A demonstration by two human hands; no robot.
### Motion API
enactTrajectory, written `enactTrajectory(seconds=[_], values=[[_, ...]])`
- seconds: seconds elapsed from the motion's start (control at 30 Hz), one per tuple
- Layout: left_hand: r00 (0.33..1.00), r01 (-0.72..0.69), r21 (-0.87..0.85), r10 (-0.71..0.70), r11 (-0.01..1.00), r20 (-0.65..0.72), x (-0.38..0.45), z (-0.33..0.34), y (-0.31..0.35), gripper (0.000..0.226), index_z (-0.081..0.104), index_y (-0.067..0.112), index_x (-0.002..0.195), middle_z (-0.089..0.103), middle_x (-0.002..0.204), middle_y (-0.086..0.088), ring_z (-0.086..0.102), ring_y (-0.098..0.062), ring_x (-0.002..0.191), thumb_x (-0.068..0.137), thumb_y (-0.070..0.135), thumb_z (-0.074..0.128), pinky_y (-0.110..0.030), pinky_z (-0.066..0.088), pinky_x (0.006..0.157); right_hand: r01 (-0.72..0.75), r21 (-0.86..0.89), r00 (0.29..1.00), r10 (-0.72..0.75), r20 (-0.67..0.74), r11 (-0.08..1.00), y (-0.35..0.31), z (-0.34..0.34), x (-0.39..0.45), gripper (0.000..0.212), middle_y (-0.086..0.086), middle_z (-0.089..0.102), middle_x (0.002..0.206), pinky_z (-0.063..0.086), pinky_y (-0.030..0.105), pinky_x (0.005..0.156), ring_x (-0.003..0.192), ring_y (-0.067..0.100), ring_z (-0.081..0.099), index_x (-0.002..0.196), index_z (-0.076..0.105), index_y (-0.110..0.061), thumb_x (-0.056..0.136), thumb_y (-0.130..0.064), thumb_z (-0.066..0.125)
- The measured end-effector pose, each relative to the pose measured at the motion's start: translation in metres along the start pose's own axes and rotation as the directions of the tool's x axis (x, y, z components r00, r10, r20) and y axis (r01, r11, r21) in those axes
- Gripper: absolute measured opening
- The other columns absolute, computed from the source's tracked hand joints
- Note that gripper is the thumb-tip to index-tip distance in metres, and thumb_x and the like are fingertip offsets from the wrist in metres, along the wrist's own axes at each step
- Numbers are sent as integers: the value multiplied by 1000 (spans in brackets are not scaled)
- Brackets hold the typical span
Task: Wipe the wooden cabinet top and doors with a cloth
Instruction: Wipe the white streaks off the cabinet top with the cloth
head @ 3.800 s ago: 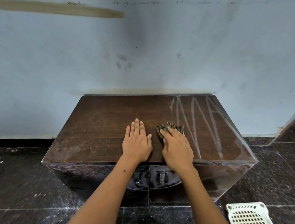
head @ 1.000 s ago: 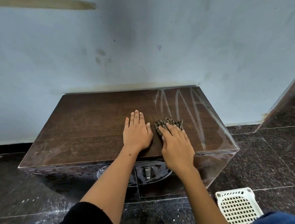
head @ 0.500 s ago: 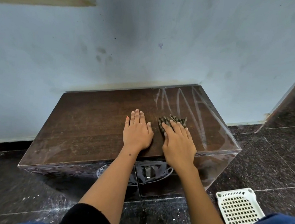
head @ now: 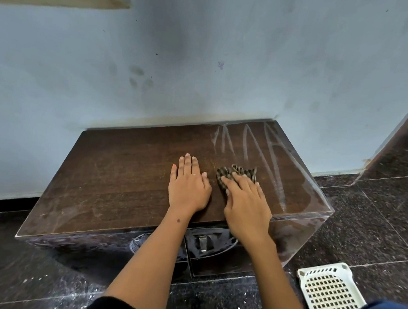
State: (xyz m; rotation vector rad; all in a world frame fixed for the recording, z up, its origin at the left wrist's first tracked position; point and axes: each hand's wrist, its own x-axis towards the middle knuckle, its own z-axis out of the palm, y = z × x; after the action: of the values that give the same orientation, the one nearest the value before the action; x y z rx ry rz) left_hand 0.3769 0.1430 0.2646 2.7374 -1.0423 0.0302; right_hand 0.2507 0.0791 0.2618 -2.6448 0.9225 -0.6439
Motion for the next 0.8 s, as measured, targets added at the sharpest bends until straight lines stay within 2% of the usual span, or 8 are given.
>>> enactTrajectory(seconds=[0.27, 0.37, 0.47, 0.53, 0.8], values=[[999, -8, -8, 8, 1000, 35, 0, -3, -1, 59, 6, 5, 151, 0, 159, -12, -3, -23, 147, 101, 35, 16, -38, -2, 118, 10, 32, 982, -16, 189, 999, -8, 6, 83, 42, -1, 35, 149, 15, 37, 117, 140, 17, 25, 138, 44, -27, 98, -20, 36], [1000, 5, -21, -4, 1000, 27, 0, -2, -1, 60, 3, 4, 150, -2, 159, -13, -3, -23, 147, 101, 35, 18, -38, -2, 118, 34, 17, 986, -37, 162, 999, -6, 6, 70, 41, -1, 38, 147, 15, 36, 117, 138, 17, 27, 138, 44, -27, 98, -21, 35], [1000, 7, -16, -6, 1000, 25, 1, -1, 0, 60, 4, 4, 150, 0, 159, -13, -2, -24, 147, 101, 35, 18, -38, -1, 118, 30, 1, 999, -30, 40, 1000, -2, 6, 30, 40, -3, 44, 143, 18, 35, 115, 135, 16, 33, 134, 49, -28, 96, -21, 39], [1000, 9, -5, -9, 1000, 23, 2, -1, 0, 60, 6, 4, 150, 1, 159, -13, -1, -24, 147, 100, 35, 18, -39, -1, 118, 12, -5, 1000, -12, 16, 1000, -1, 7, 18, 40, -3, 46, 141, 19, 36, 115, 134, 15, 35, 132, 51, -28, 94, -21, 41], [999, 11, -4, -11, 1000, 51, 1, -6, 2, 60, 7, 4, 151, 1, 159, -13, -1, -24, 147, 100, 35, 19, -39, -1, 118, 16, 13, 985, -18, 174, 1000, -11, 12, 87, 44, 0, 34, 151, 14, 38, 118, 141, 18, 23, 140, 41, -26, 97, -20, 37]])
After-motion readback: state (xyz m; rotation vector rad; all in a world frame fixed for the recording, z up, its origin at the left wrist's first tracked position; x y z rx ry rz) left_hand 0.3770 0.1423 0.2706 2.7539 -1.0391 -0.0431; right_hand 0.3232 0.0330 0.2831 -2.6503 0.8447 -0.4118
